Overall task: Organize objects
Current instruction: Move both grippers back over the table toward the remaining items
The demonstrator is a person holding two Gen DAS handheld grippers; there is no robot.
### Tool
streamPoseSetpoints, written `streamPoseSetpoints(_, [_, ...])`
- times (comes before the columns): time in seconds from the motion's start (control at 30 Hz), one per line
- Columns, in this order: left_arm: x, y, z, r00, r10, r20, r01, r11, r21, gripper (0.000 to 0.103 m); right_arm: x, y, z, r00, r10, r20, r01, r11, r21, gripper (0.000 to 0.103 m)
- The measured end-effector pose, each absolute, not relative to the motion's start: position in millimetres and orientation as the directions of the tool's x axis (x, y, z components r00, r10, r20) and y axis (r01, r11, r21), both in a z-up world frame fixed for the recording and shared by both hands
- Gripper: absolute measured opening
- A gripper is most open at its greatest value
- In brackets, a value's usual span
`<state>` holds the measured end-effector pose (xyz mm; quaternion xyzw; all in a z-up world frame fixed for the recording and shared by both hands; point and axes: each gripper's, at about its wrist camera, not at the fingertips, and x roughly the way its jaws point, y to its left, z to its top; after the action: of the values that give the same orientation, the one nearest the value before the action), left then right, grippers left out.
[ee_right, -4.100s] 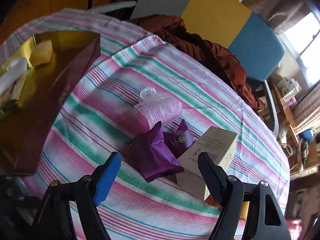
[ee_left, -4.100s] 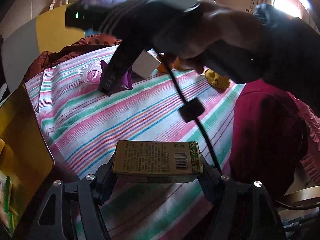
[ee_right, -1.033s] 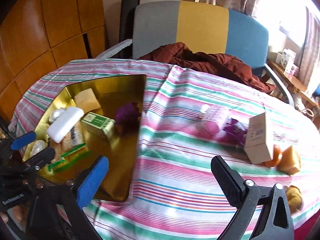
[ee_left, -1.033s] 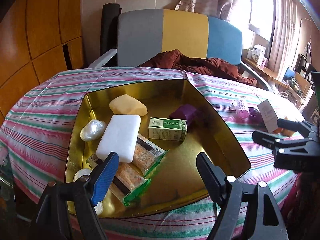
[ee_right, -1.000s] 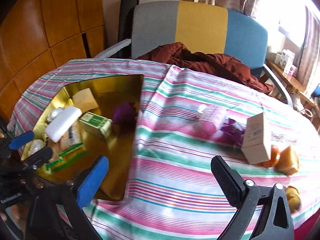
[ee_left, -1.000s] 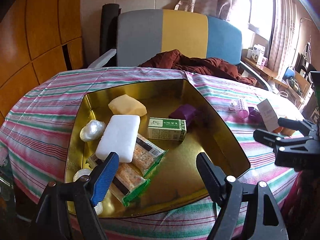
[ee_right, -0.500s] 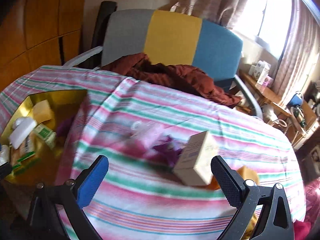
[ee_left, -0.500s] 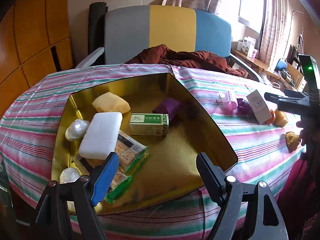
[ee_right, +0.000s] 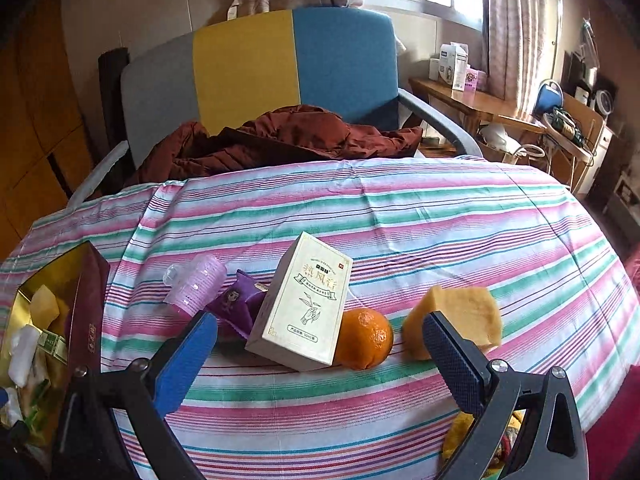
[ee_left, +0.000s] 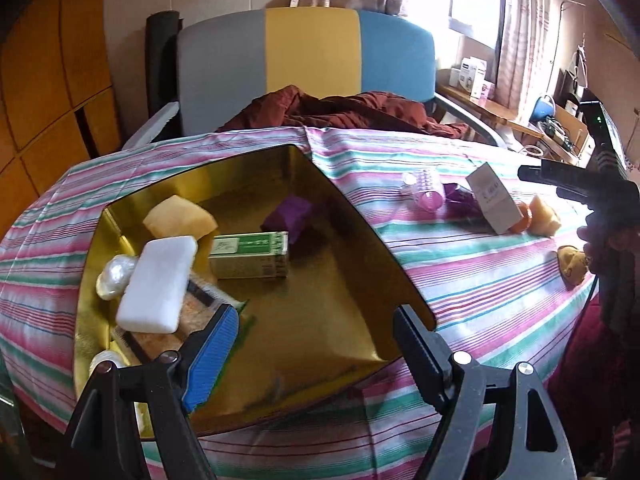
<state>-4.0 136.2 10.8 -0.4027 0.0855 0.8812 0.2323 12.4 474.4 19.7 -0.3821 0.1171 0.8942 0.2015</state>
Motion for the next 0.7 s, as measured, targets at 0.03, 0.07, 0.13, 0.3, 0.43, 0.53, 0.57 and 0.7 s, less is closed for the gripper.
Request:
streamPoseSetpoints(0.03, [-5, 138, 11, -0.56, 0.345, -0.753, -0.478, -0.877, -0.046, 0.081, 14, 476, 20, -0.628, 0.266, -0.731, -0.457, -0.887, 0.07, 0.103])
streamPoseSetpoints(0.07, [-6, 142, 12, -0.55, 0.348, -0.76, -0.477, -0.877, -0.056, 0.081, 15, 479, 20, -0.628, 0.264, -0.732, -0.466, -0.881, 0.082, 0.103])
streamPoseSetpoints(0.13, [-10, 148, 13, -0.532, 0.353, -0.769, -0.475, -0.877, -0.075, 0.081, 17, 485, 18, -0.626, 0.261, -0.735, -0.486, -0.867, 0.106, 0.103])
streamPoseSetpoints(0.3, [-17, 171, 20, -0.491, 0.404, -0.772, -0.515, -0.849, -0.117, 0.081, 23, 494, 19, -0.628, 0.251, -0.736, -0.521, -0.839, 0.159, 0.103])
streamPoseSetpoints(0.43, [-19, 200, 24, -0.465, 0.432, -0.773, -0.572, -0.813, -0.11, 0.08, 25, 496, 20, -0.631, 0.251, -0.734, -0.529, -0.831, 0.171, 0.103])
streamPoseSetpoints(0.53, [-22, 220, 22, -0.453, 0.427, -0.783, -0.592, -0.8, -0.095, 0.08, 26, 499, 19, -0.627, 0.244, -0.74, -0.531, -0.829, 0.177, 0.103])
streamPoseSetpoints(0.57, [-23, 225, 22, -0.447, 0.429, -0.785, -0.598, -0.796, -0.095, 0.08, 26, 500, 18, -0.626, 0.24, -0.742, -0.533, -0.826, 0.182, 0.103])
streamPoseSetpoints(0.7, [-29, 245, 20, -0.432, 0.432, -0.792, -0.62, -0.78, -0.087, 0.08, 29, 507, 18, -0.633, 0.222, -0.742, -0.545, -0.808, 0.223, 0.103])
